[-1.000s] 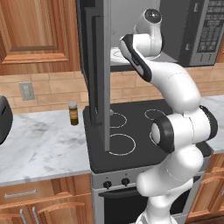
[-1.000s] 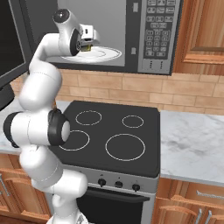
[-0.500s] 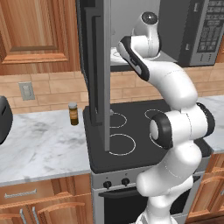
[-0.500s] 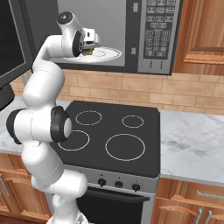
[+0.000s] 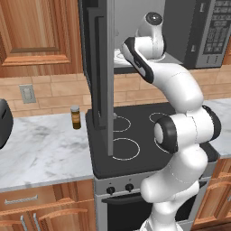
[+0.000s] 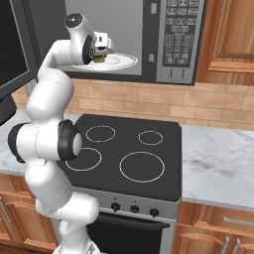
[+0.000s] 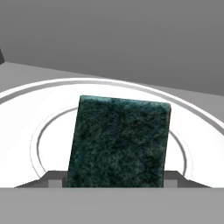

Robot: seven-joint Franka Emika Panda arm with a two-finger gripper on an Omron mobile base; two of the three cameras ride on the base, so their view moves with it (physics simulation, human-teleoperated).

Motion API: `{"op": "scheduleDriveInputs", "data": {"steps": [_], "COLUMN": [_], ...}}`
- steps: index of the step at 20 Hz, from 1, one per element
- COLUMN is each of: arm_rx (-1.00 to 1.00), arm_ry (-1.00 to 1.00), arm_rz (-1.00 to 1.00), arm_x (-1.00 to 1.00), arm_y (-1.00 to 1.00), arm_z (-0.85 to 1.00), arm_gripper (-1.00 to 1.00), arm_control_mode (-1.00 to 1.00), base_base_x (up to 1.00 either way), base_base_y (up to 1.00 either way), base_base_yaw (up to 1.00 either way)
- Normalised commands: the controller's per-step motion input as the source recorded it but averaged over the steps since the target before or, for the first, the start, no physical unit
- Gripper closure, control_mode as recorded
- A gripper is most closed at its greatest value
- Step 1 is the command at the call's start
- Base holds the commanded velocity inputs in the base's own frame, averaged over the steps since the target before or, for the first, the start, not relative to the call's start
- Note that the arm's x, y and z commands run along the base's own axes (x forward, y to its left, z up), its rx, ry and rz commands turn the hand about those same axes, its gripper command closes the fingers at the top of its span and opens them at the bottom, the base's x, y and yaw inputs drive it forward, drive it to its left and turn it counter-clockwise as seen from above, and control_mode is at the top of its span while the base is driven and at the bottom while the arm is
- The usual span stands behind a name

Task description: Place the sponge inside the microwave to prepare for sanitizing.

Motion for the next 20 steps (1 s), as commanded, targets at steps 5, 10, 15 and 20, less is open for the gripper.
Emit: {"op": "scheduleDriveInputs", "data": {"steps": [5, 10, 15, 20], "arm_rx": [0.00, 0.00, 0.00, 0.00], "arm_ry": [-0.04, 0.00, 0.00, -0.03], "arm_rz": [0.00, 0.00, 0.00, -0.01], "arm_x": [0.13, 0.04, 0.00, -0.11], "arm_y": [0.01, 0.00, 0.00, 0.00], "arm_z": [-0.10, 0.00, 0.00, 0.23], "arm_gripper": [-1.00, -1.00, -1.00, -1.00], "arm_control_mode": [-1.00, -1.00, -1.00, -1.00], "base_base_x": [0.00, 0.00, 0.00, 0.00], "base_base_y": [0.00, 0.00, 0.00, 0.00], "base_base_yaw": [0.00, 0.00, 0.00, 0.00]}}
